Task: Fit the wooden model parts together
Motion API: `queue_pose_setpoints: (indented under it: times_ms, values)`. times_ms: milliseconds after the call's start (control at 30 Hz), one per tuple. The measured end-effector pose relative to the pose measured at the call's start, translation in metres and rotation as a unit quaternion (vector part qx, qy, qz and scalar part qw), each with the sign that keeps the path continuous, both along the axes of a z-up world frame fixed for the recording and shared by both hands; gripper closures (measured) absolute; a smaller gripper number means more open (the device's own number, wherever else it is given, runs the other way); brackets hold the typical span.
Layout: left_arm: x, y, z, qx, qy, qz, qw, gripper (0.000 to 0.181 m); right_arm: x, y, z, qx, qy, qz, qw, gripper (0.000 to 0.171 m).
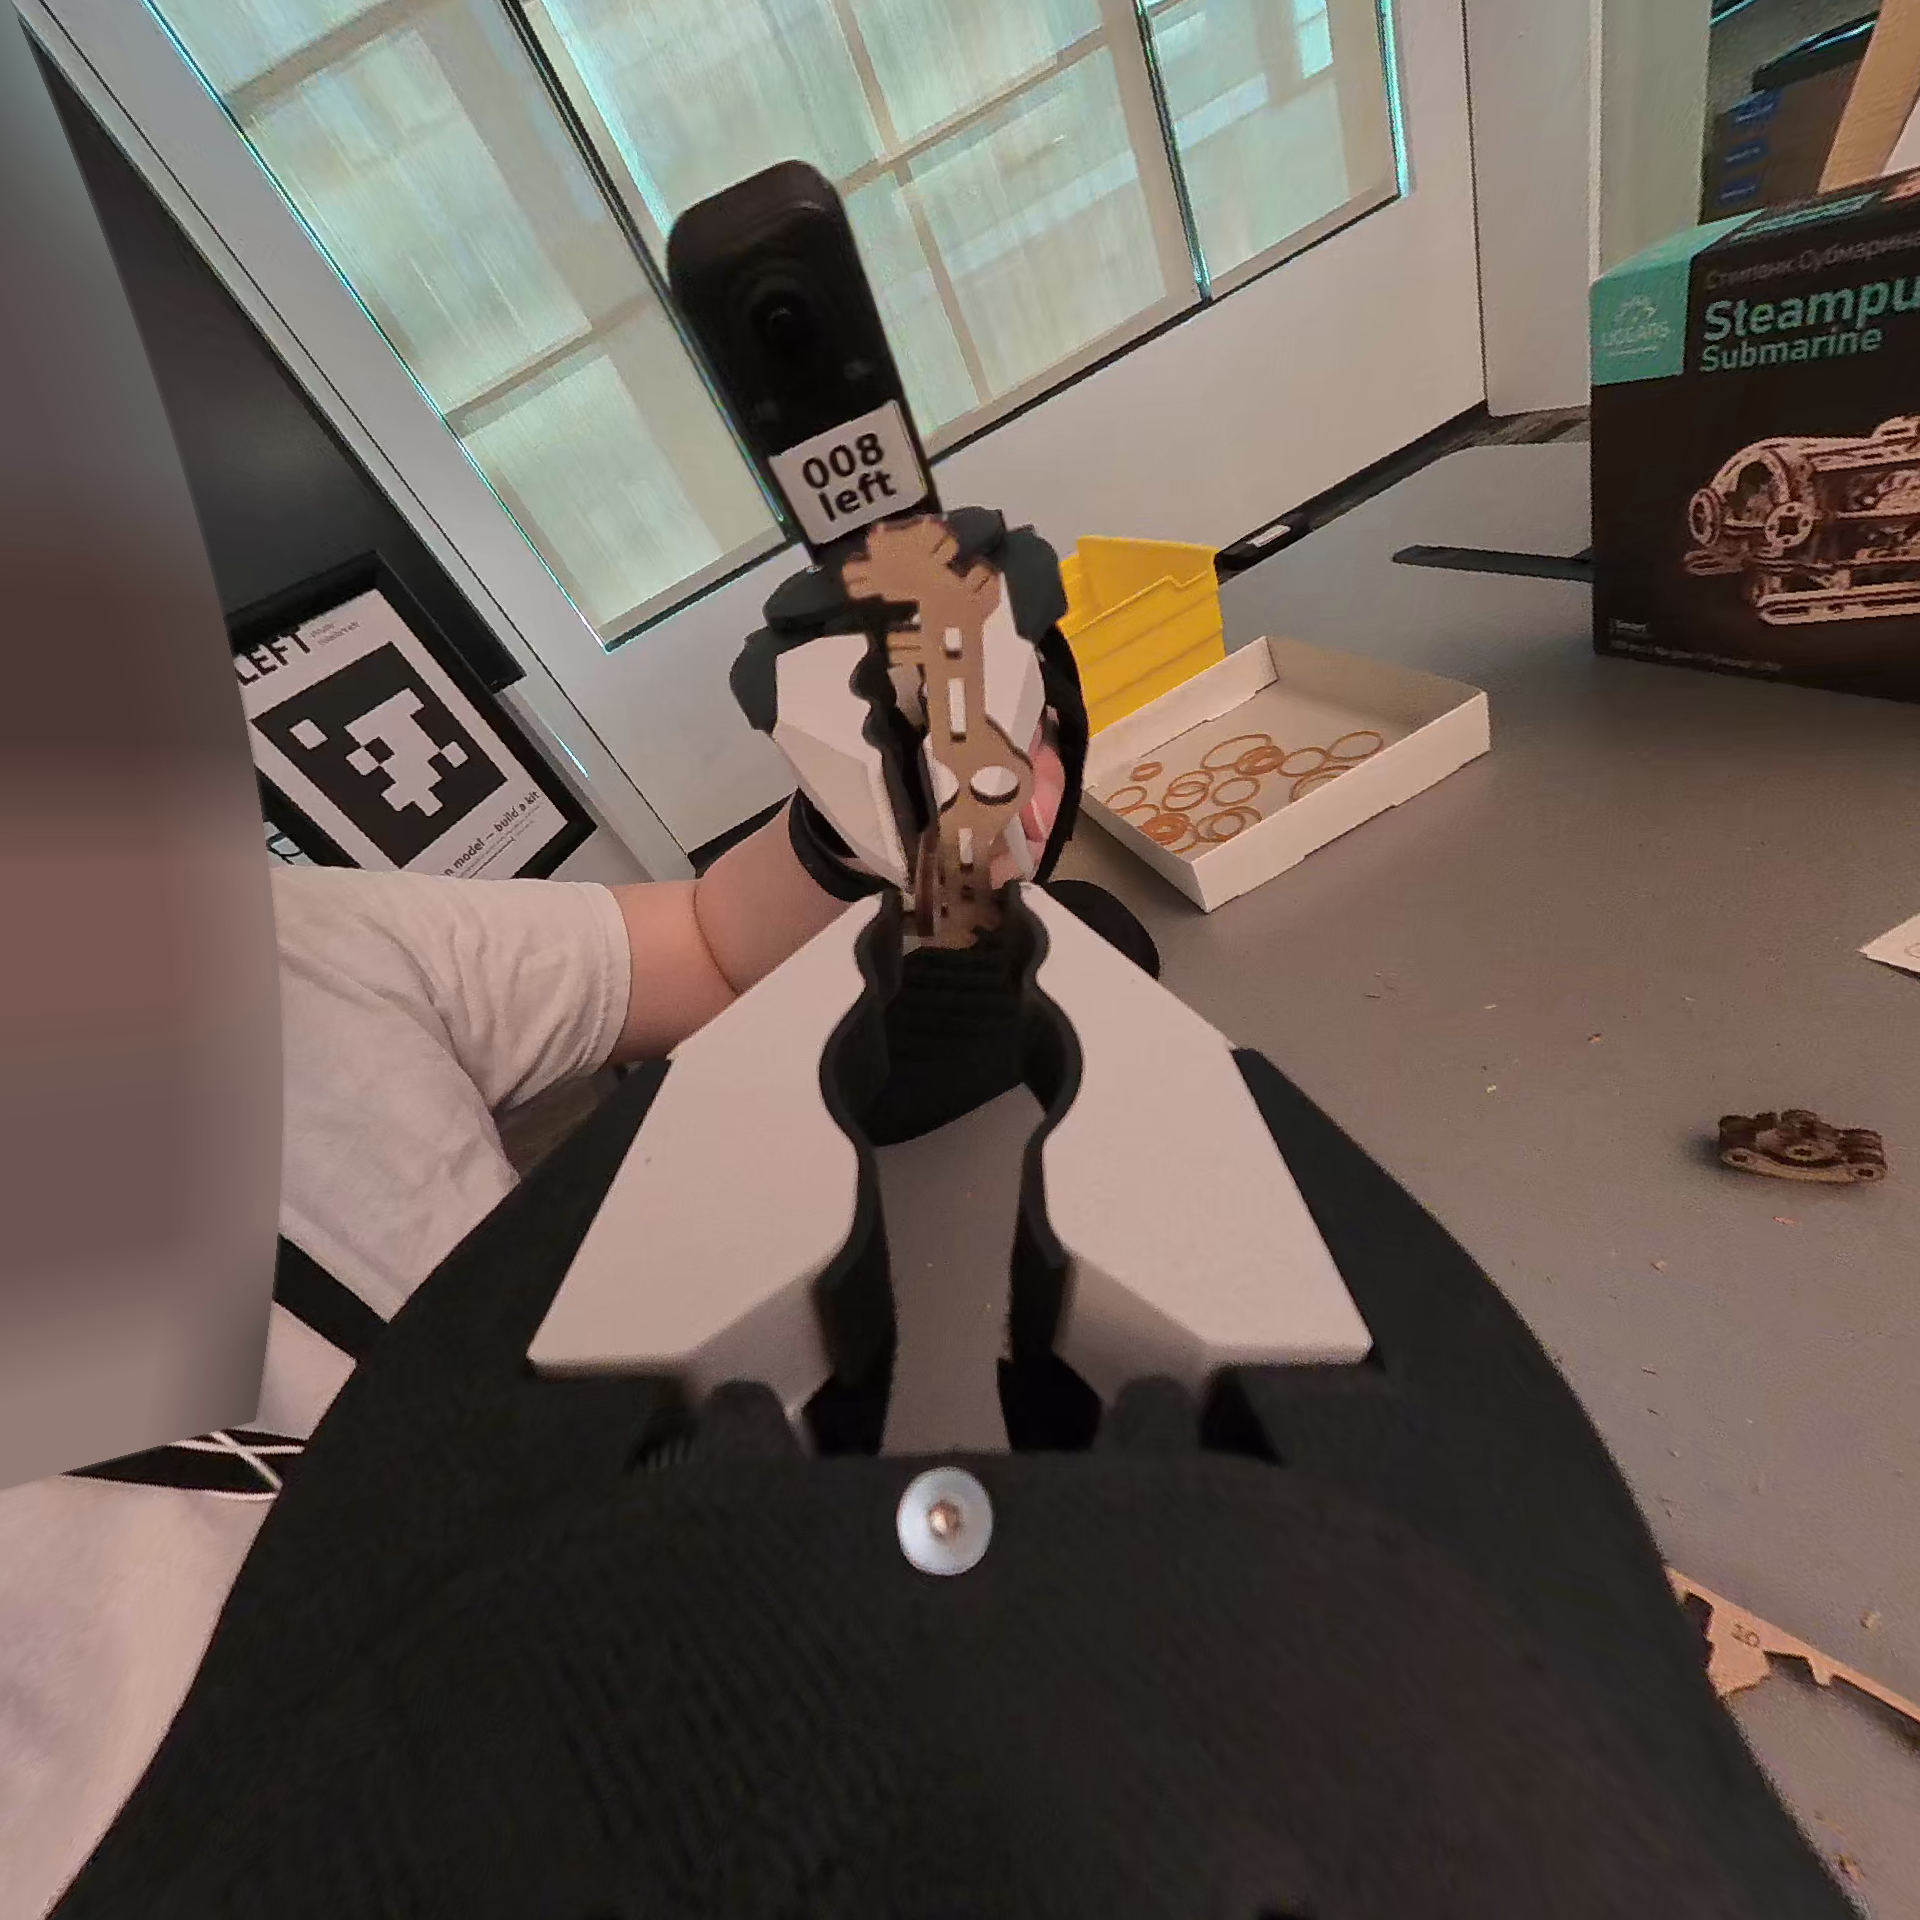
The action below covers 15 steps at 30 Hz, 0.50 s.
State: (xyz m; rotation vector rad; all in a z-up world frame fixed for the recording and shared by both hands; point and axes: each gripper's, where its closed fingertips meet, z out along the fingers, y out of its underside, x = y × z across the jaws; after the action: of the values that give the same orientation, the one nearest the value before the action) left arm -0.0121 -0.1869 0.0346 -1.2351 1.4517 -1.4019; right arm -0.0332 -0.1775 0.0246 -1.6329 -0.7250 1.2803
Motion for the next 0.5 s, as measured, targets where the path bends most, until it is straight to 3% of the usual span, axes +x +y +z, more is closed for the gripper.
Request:
queue_pose_setpoints:
  times_ms: [200,367,500]
  values:
    - [-0.001,-0.001,0.003,-0.026,0.0,-0.008,1.0,0.181,0.004,-0.002,0.008,0.01,0.015,0.004,1.0,0.146]
    - [-0.002,0.002,0.007,-0.072,-0.008,-0.013,0.997,0.181,0.012,0.002,0.011,0.017,0.01,-0.004,1.0,0.16]
    - [-0.001,0.0,0.007,-0.086,-0.007,-0.02,0.996,0.181,0.008,0.001,0.01,0.027,0.0,0.002,1.0,0.159]
